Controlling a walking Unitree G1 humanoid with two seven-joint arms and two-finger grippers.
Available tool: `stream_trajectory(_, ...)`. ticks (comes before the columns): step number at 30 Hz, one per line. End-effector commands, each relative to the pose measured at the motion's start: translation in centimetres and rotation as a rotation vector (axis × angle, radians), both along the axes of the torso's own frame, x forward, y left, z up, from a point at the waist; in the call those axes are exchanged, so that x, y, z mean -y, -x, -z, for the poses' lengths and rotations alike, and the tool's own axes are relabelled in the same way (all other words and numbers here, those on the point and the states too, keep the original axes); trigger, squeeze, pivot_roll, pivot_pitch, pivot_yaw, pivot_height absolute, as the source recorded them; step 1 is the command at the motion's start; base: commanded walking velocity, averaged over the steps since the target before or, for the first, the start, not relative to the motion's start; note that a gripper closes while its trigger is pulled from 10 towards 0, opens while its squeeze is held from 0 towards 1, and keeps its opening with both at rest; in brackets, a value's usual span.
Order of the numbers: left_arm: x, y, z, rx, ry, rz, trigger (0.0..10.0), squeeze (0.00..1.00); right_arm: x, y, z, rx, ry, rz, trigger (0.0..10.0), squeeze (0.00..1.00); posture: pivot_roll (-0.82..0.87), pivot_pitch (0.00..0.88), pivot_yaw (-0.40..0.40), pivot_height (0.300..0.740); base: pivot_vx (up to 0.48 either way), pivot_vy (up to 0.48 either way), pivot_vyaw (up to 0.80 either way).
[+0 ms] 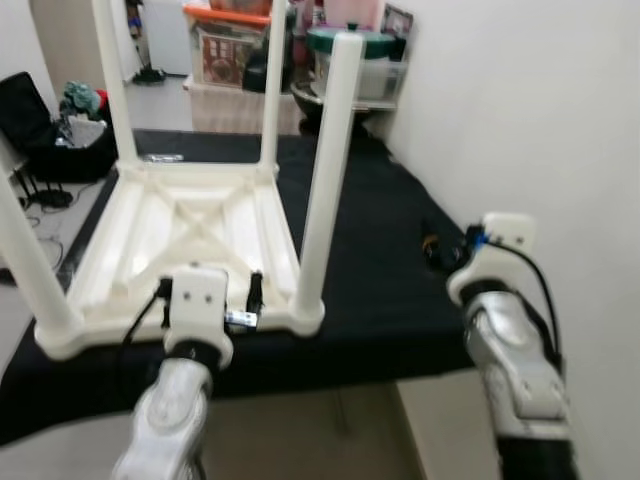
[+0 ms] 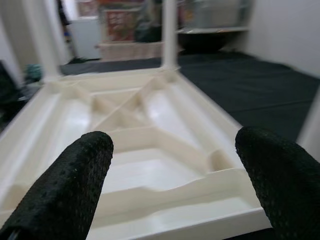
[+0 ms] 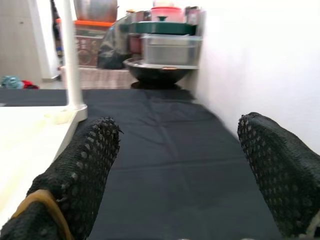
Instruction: Building children table
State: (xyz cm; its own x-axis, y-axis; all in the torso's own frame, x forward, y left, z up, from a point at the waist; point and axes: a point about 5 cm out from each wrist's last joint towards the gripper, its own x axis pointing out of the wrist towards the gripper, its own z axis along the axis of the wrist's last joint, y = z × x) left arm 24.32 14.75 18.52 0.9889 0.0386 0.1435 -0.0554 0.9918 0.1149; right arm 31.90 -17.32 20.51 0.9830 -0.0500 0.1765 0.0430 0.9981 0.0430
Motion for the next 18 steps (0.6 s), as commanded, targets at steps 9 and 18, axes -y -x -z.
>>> stream_trajectory(9,0.54,0.2,0.25,-0.016,0.007,0.014,10.0,0.0,1.37,-0.1,0.38,-0.034,-0.061,0.003,10.0,0.0,0.12,0.058,-0.161,0.74,0.0,0.0,0.0)
stream_trajectory(18,0.85,0.45,0.21,-0.022,0.011,0.028,10.0,0.0,1.31,-0.15,0.34,-0.05,-0.052,0.039,10.0,0.0,0.12,0.075,-0.159,0.74,0.0,0.0,0.67)
